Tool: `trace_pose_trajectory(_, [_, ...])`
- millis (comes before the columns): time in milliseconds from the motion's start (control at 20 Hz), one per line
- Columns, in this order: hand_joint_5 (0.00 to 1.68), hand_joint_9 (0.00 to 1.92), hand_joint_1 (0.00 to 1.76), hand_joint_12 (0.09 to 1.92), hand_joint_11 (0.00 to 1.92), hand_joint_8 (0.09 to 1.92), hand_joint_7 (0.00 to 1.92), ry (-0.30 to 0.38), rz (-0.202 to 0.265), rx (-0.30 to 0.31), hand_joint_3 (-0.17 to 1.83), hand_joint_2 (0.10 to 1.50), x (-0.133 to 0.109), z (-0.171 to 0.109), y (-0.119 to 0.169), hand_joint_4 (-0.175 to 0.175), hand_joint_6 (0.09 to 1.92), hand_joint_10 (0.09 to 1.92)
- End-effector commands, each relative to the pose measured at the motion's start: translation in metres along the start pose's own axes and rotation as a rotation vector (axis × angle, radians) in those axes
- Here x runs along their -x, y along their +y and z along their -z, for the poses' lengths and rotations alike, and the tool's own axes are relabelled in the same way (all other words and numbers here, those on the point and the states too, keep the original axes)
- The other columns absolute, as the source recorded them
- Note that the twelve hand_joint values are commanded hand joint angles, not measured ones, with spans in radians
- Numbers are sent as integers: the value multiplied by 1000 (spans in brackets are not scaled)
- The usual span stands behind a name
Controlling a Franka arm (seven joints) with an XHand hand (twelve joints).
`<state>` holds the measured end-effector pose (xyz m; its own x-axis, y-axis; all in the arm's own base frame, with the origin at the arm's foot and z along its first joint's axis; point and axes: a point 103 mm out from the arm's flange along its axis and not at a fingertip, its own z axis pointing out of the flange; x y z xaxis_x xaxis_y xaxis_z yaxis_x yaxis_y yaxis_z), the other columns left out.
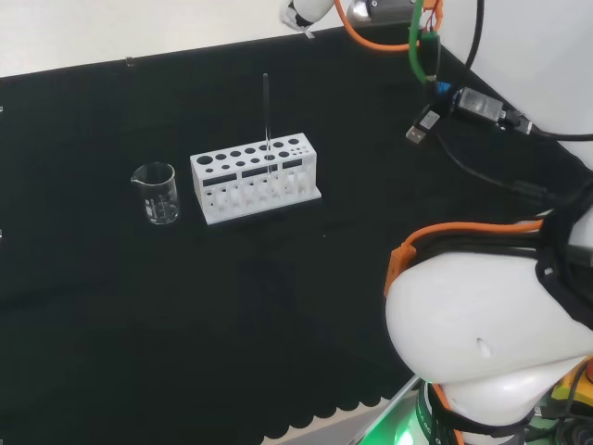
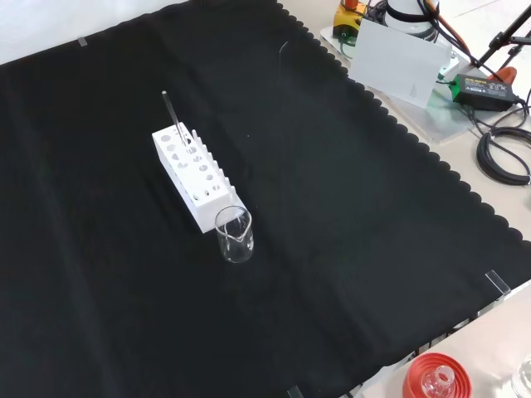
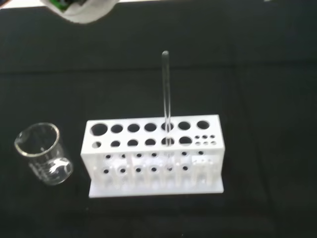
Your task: Take the glass rod from the white test tube rack.
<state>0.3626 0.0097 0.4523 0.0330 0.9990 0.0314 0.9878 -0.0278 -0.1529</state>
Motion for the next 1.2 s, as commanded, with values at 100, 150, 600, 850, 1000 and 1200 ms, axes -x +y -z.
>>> trace_pose_trajectory(100, [244, 421, 743, 1432, 343, 881, 258, -32, 76, -61, 699, 620, -5, -20, 39, -30, 628, 940])
trace_pose_trajectory(150, [245, 425, 743, 1432, 344, 882, 258, -30, 88, -77, 698, 621, -9, -23, 44, -30, 626, 941])
trace_pose_trajectory(600, [251, 466, 742, 1426, 362, 886, 273, 52, 82, -125, 694, 623, 0, -34, 74, -30, 611, 934])
trace_pose_trajectory(850, [254, 504, 750, 1406, 408, 889, 292, 58, 145, -80, 692, 627, 10, -37, 74, -31, 604, 921])
trace_pose_trajectory(1000, [260, 584, 769, 1356, 502, 888, 329, 141, 123, -105, 687, 629, 7, -36, 97, -37, 594, 876])
trace_pose_trajectory(1200, [274, 637, 784, 1332, 562, 890, 369, 40, 51, -169, 685, 630, 2, -45, 114, -47, 595, 852])
